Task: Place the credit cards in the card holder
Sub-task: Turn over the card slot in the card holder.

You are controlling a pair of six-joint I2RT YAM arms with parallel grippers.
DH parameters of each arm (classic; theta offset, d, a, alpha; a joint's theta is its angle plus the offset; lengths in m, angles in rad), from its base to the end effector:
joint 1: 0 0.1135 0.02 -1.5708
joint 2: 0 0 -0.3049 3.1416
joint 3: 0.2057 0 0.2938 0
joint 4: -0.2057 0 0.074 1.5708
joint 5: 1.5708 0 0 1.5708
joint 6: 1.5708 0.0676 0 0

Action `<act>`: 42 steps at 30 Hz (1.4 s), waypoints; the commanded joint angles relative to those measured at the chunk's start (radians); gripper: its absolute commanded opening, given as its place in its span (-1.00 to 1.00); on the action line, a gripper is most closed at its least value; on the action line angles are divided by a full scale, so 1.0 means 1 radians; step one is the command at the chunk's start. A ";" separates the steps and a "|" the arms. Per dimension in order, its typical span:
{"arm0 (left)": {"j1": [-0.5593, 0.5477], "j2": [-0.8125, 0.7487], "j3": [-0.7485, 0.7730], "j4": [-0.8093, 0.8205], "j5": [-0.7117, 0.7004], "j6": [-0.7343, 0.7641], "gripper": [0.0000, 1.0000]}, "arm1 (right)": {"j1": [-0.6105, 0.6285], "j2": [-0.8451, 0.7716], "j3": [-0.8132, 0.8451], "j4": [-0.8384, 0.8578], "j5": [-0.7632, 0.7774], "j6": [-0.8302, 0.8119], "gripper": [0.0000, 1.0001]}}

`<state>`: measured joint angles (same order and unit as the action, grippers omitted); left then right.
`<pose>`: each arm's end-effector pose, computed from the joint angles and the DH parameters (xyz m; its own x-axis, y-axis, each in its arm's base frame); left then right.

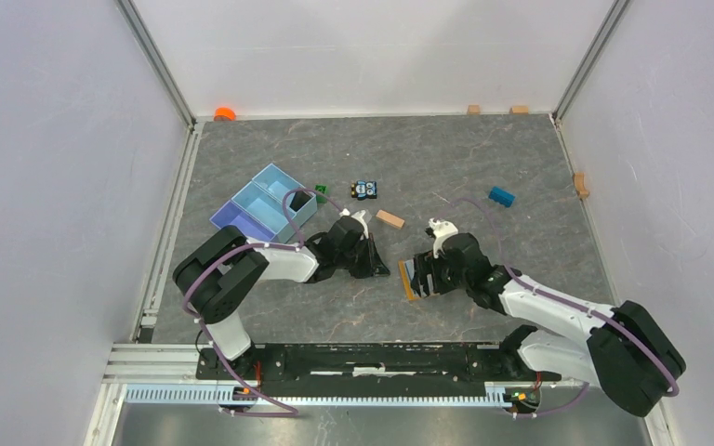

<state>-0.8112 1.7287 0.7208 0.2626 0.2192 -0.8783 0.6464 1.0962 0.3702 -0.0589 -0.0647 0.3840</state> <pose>0.2476 -0.2821 0.1085 -0.9276 -0.1142 -0.3557 0.1627 0.7336 -0.6598 0.1855 0.1454 0.1387 -0.7619 -0.1066 -0.6388 -0.3798 0.8725 0.3074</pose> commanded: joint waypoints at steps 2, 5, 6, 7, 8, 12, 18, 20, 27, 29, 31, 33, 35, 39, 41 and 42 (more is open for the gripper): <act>-0.008 -0.029 0.011 -0.013 -0.013 0.041 -0.69 | 0.065 0.062 0.073 -0.057 0.168 -0.021 0.62; -0.008 -0.042 0.001 -0.013 -0.018 0.041 -0.61 | 0.085 0.099 0.081 -0.088 0.235 -0.014 0.61; -0.008 -0.048 -0.003 -0.013 -0.021 0.041 -0.59 | 0.092 0.106 0.082 -0.097 0.254 -0.010 0.59; -0.008 -0.052 -0.008 -0.013 -0.024 0.041 -0.58 | 0.094 0.110 0.082 -0.104 0.269 -0.008 0.56; -0.008 -0.057 -0.010 -0.013 -0.026 0.041 -0.57 | 0.096 0.115 0.081 -0.108 0.273 -0.004 0.52; -0.008 -0.062 -0.015 -0.012 -0.022 0.043 -0.51 | 0.096 0.118 0.079 -0.118 0.283 0.015 0.18; -0.008 -0.079 -0.028 0.001 -0.013 0.039 -0.42 | 0.096 0.122 0.080 -0.140 0.303 0.039 -0.06; -0.008 -0.093 -0.036 0.003 -0.012 0.038 -0.37 | 0.096 0.106 0.078 -0.127 0.271 0.048 -0.12; -0.009 -0.098 -0.048 0.066 0.032 0.024 -0.16 | 0.087 0.074 0.062 -0.032 0.082 0.116 -0.32; -0.009 -0.104 -0.057 0.074 0.033 0.025 -0.08 | 0.082 0.067 0.049 0.011 0.015 0.146 -0.32; -0.009 -0.114 -0.068 0.075 0.029 0.028 -0.01 | 0.076 0.059 0.033 0.050 -0.034 0.175 -0.32; -0.009 -0.121 -0.080 0.077 0.025 0.030 0.04 | 0.066 0.058 0.015 0.093 -0.071 0.197 -0.33; -0.009 -0.123 -0.095 0.077 0.023 0.029 0.06 | 0.053 0.056 -0.007 0.132 -0.104 0.220 -0.33; -0.009 -0.104 -0.125 0.125 0.038 0.001 0.10 | 0.028 0.061 -0.057 0.211 -0.165 0.263 -0.34; -0.009 -0.084 -0.126 0.136 0.044 -0.008 0.14 | 0.021 0.063 -0.075 0.241 -0.184 0.276 -0.35; -0.009 -0.077 -0.125 0.135 0.040 -0.011 0.15 | 0.020 0.063 -0.082 0.253 -0.191 0.282 -0.35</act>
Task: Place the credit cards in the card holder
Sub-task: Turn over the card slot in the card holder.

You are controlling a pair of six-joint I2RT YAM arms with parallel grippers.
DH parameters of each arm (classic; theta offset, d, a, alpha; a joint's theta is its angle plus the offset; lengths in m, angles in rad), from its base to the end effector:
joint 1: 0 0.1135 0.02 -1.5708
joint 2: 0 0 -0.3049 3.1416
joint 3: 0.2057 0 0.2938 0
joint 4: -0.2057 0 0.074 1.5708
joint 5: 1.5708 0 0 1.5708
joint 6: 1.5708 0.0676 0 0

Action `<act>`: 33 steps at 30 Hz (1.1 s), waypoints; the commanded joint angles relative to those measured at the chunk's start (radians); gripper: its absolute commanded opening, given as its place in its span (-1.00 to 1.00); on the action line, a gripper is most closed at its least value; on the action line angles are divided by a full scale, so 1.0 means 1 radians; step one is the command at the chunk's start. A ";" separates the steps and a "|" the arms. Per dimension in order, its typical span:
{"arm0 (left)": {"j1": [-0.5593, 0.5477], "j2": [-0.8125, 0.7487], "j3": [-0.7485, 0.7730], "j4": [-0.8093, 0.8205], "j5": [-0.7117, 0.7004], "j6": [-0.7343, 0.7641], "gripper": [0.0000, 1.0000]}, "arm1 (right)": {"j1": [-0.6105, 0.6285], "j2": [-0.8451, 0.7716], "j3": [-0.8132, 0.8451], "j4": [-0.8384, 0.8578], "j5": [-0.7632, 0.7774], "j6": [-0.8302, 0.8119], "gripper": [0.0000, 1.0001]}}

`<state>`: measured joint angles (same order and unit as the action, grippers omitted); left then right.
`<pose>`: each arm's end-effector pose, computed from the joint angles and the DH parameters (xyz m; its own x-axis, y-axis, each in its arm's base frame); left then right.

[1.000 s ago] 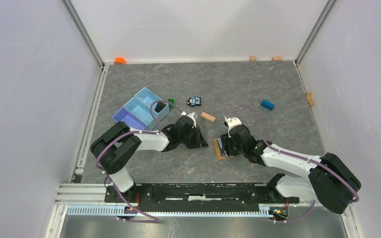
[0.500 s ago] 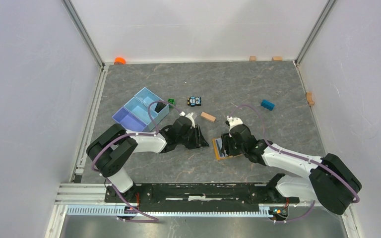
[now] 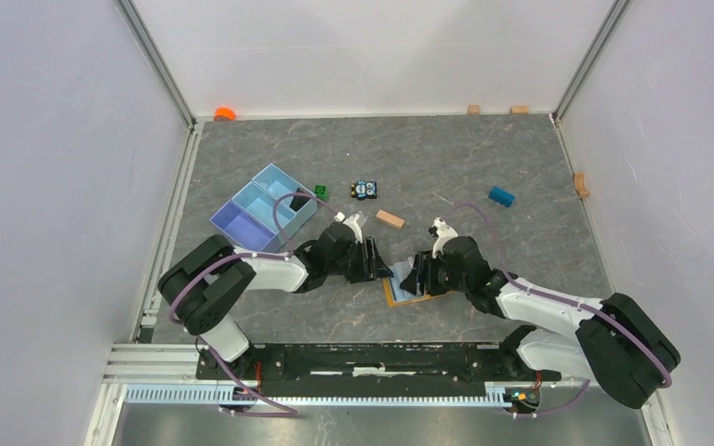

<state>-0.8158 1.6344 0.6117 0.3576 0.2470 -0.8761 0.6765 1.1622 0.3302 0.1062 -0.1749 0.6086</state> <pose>0.2280 -0.2664 0.1175 -0.9145 -0.1151 -0.3878 0.2116 0.6810 -0.7011 0.1814 0.1607 0.1278 -0.8351 0.0515 -0.5476 -0.2932 0.8007 0.5224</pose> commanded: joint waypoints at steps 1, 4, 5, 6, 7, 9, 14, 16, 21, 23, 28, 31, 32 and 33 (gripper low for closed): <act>-0.006 0.020 -0.016 0.028 -0.002 -0.014 0.15 | -0.013 -0.006 -0.048 0.096 -0.083 0.063 -0.35; -0.011 0.022 0.006 -0.059 -0.056 0.015 0.15 | -0.021 -0.014 -0.059 0.113 -0.091 0.073 -0.35; -0.015 0.024 0.020 -0.100 -0.078 0.030 0.15 | -0.024 -0.017 -0.065 0.128 -0.098 0.077 -0.35; -0.021 0.026 0.033 -0.132 -0.103 0.044 0.15 | -0.027 -0.020 -0.074 0.142 -0.106 0.085 -0.35; -0.029 0.028 0.049 -0.169 -0.128 0.060 0.15 | -0.030 -0.022 -0.080 0.160 -0.114 0.092 -0.35; -0.045 0.040 0.081 -0.234 -0.175 0.087 0.15 | -0.035 -0.030 -0.095 0.189 -0.127 0.103 -0.35; -0.082 0.077 0.154 -0.351 -0.280 0.127 0.15 | -0.056 -0.033 -0.136 0.279 -0.180 0.137 -0.34; -0.088 0.100 0.178 -0.409 -0.314 0.137 0.16 | -0.061 -0.039 -0.152 0.318 -0.201 0.153 -0.33; -0.097 0.151 0.215 -0.471 -0.363 0.141 0.16 | -0.068 -0.086 -0.150 0.288 -0.170 0.124 -0.22; -0.105 0.171 0.234 -0.511 -0.395 0.148 0.13 | -0.068 -0.113 -0.136 0.232 -0.122 0.089 -0.19; -0.124 0.219 0.282 -0.595 -0.462 0.171 0.06 | -0.068 -0.165 -0.085 0.075 0.022 -0.034 0.15; -0.132 0.242 0.304 -0.620 -0.483 0.179 0.06 | -0.068 -0.170 -0.061 0.029 0.075 -0.084 0.28; -0.134 0.246 0.308 -0.620 -0.483 0.180 0.06 | -0.066 -0.168 -0.056 0.019 0.086 -0.098 0.31; -0.135 0.251 0.311 -0.619 -0.481 0.179 0.06 | -0.066 -0.166 -0.053 0.015 0.094 -0.110 0.33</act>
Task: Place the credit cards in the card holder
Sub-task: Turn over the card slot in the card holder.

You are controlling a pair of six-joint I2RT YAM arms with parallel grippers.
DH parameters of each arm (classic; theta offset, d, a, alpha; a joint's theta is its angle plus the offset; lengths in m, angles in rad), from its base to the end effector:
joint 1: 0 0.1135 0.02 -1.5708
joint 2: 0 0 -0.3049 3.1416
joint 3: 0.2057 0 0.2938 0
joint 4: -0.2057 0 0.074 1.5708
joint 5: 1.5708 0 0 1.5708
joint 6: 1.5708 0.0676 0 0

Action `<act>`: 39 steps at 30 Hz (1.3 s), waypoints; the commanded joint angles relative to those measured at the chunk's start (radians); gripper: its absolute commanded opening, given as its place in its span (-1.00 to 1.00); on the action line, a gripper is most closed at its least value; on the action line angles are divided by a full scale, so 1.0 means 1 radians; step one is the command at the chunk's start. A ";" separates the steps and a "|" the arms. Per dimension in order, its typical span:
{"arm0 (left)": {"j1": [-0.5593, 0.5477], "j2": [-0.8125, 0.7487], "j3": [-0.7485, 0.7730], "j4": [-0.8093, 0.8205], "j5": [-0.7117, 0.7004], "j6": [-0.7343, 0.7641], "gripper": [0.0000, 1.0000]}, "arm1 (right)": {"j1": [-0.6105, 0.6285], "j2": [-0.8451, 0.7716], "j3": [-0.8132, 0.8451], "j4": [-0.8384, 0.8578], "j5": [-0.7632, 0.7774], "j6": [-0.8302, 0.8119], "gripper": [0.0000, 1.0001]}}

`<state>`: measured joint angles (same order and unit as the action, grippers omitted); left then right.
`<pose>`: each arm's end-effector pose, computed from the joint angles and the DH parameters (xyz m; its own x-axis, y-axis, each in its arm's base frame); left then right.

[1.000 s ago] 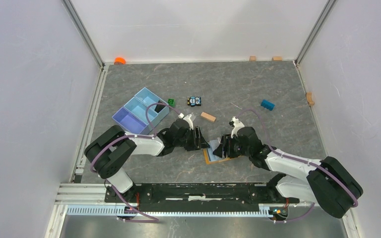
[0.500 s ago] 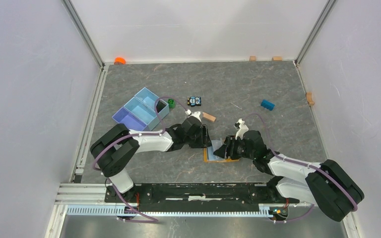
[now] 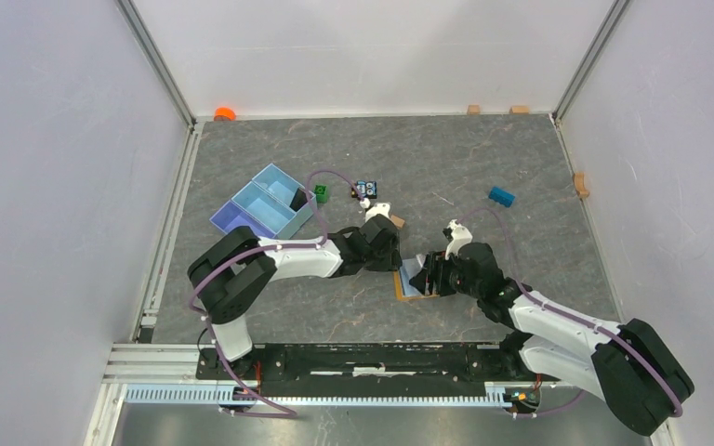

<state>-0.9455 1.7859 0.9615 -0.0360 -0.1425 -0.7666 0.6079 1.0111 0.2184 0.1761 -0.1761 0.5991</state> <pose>0.2515 -0.3319 0.1341 -0.8387 -0.0113 -0.5444 0.2312 0.8978 -0.3748 0.1717 0.1339 0.1279 -0.7752 0.1369 -0.6166 -0.2936 0.7862 0.5437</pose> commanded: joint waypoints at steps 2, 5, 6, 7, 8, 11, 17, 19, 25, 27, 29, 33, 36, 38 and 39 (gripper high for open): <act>-0.009 0.101 -0.034 -0.219 -0.087 0.069 0.06 | 0.003 -0.008 0.062 -0.056 0.102 -0.116 0.35; -0.013 0.095 -0.036 -0.199 -0.071 0.073 0.07 | 0.004 -0.004 0.060 -0.058 0.114 -0.126 0.37; -0.013 0.091 -0.040 -0.186 -0.060 0.073 0.08 | 0.004 -0.005 0.059 -0.055 0.115 -0.129 0.30; -0.012 0.085 -0.048 -0.168 -0.046 0.073 0.08 | 0.004 -0.002 0.057 -0.057 0.120 -0.130 0.21; -0.013 0.079 -0.052 -0.148 -0.031 0.073 0.08 | 0.004 0.002 0.057 -0.058 0.122 -0.133 0.18; -0.013 0.074 -0.060 -0.108 0.011 0.066 0.09 | 0.004 0.015 0.052 -0.057 0.124 -0.133 0.21; -0.013 0.044 -0.088 -0.011 0.081 0.069 0.12 | 0.005 0.028 0.035 -0.042 0.117 -0.124 0.27; -0.013 0.041 -0.095 0.029 0.109 0.070 0.13 | 0.006 0.029 0.030 -0.034 0.109 -0.117 0.27; -0.012 0.053 -0.093 0.067 0.138 0.069 0.15 | 0.006 0.021 0.022 -0.023 0.087 -0.102 0.36; -0.013 0.040 -0.099 0.077 0.138 0.069 0.15 | 0.004 0.005 0.023 -0.025 0.085 -0.098 0.43; -0.013 0.028 -0.103 0.083 0.138 0.071 0.18 | 0.006 -0.013 0.028 -0.035 0.090 -0.100 0.51; -0.013 0.026 -0.104 0.114 0.177 0.071 0.24 | 0.006 -0.026 0.038 -0.057 0.117 -0.122 0.62; -0.014 0.026 -0.104 0.129 0.188 0.072 0.28 | 0.009 -0.026 0.045 -0.081 0.145 -0.147 0.70; -0.014 0.025 -0.106 0.136 0.188 0.075 0.30 | 0.013 -0.027 0.050 -0.097 0.169 -0.160 0.72; -0.015 0.024 -0.105 0.139 0.191 0.076 0.31 | 0.015 -0.026 0.053 -0.104 0.170 -0.165 0.72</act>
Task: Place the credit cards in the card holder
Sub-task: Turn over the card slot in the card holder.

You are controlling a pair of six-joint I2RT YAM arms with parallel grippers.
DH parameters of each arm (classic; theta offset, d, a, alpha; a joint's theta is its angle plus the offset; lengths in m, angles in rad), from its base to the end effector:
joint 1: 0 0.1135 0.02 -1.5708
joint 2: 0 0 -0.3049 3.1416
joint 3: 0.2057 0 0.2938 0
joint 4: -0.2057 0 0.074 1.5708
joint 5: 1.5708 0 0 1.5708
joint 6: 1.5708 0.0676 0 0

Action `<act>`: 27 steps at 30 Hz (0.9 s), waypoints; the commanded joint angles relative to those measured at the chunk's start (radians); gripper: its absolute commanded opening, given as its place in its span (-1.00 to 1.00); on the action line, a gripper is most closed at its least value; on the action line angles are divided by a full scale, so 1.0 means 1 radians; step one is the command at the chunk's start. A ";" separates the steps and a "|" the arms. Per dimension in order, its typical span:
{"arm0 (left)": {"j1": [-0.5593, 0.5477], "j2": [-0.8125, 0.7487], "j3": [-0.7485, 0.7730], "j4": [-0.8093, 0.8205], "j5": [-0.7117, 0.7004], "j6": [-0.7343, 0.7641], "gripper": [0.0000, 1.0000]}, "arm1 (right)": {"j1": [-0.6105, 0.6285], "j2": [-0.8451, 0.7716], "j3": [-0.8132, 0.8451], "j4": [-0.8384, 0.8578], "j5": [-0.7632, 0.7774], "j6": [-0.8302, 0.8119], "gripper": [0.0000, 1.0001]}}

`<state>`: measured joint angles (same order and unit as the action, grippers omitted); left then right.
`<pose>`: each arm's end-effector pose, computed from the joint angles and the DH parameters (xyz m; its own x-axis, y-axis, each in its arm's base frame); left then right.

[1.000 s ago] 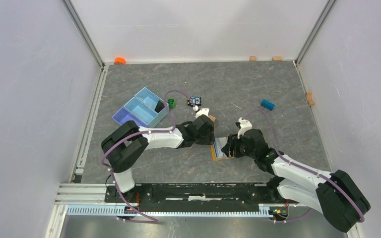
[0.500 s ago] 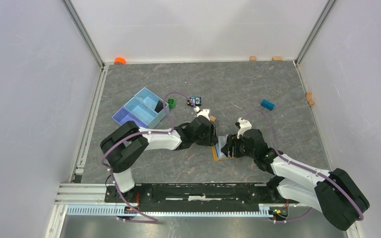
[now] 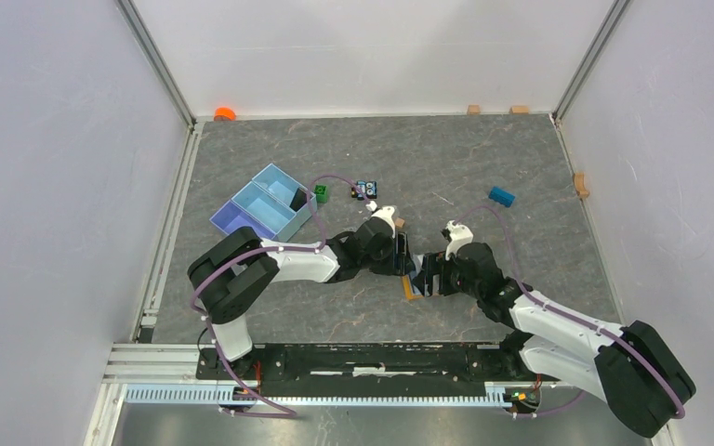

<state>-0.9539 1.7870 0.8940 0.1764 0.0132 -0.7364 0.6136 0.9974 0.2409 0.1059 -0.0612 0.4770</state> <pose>0.2418 -0.3425 0.1319 -0.8332 0.0139 -0.5528 0.3534 0.7824 -0.5129 0.1755 0.1286 0.1302 -0.7220 0.0520 -0.6899 -0.3186 0.8602 0.3982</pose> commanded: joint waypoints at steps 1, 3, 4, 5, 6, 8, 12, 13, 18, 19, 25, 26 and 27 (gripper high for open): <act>-0.005 0.024 -0.035 -0.071 0.039 0.047 0.32 | 0.013 -0.012 0.036 -0.043 0.087 -0.048 0.72; -0.004 0.029 -0.032 -0.058 0.050 0.048 0.35 | 0.024 -0.008 0.052 -0.065 0.125 -0.055 0.70; -0.005 0.033 -0.030 -0.051 0.056 0.047 0.36 | 0.030 -0.005 0.059 -0.076 0.142 -0.059 0.69; -0.006 0.038 -0.028 -0.043 0.065 0.044 0.38 | 0.038 -0.004 0.066 -0.084 0.160 -0.062 0.69; -0.005 0.043 -0.026 -0.036 0.070 0.043 0.39 | 0.046 -0.001 0.075 -0.093 0.175 -0.065 0.68; -0.006 0.054 -0.020 -0.022 0.084 0.040 0.40 | 0.059 0.008 0.081 -0.103 0.206 -0.067 0.66; -0.006 0.068 -0.015 0.000 0.104 0.037 0.42 | 0.078 0.034 0.093 -0.116 0.245 -0.063 0.56; -0.006 0.072 -0.013 0.005 0.107 0.037 0.42 | 0.083 0.039 0.097 -0.134 0.261 -0.063 0.53; -0.006 0.070 -0.017 0.002 0.091 0.026 0.43 | 0.095 0.065 0.094 -0.135 0.286 -0.067 0.53; -0.005 0.064 -0.021 -0.010 0.075 0.022 0.43 | 0.096 0.070 0.091 -0.135 0.290 -0.066 0.50; -0.005 -0.015 -0.068 -0.043 0.004 0.001 0.43 | 0.098 0.108 0.079 -0.141 0.299 -0.041 0.05; -0.005 -0.030 -0.078 -0.048 -0.005 -0.006 0.44 | 0.098 0.114 0.078 -0.142 0.290 -0.032 -0.05; -0.005 -0.046 -0.091 -0.055 -0.009 -0.018 0.44 | 0.098 0.119 0.077 -0.145 0.278 -0.026 -0.11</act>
<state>-0.9562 1.7905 0.8684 0.2546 0.0757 -0.7372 0.7082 1.0828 0.3126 0.0086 0.2031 0.4335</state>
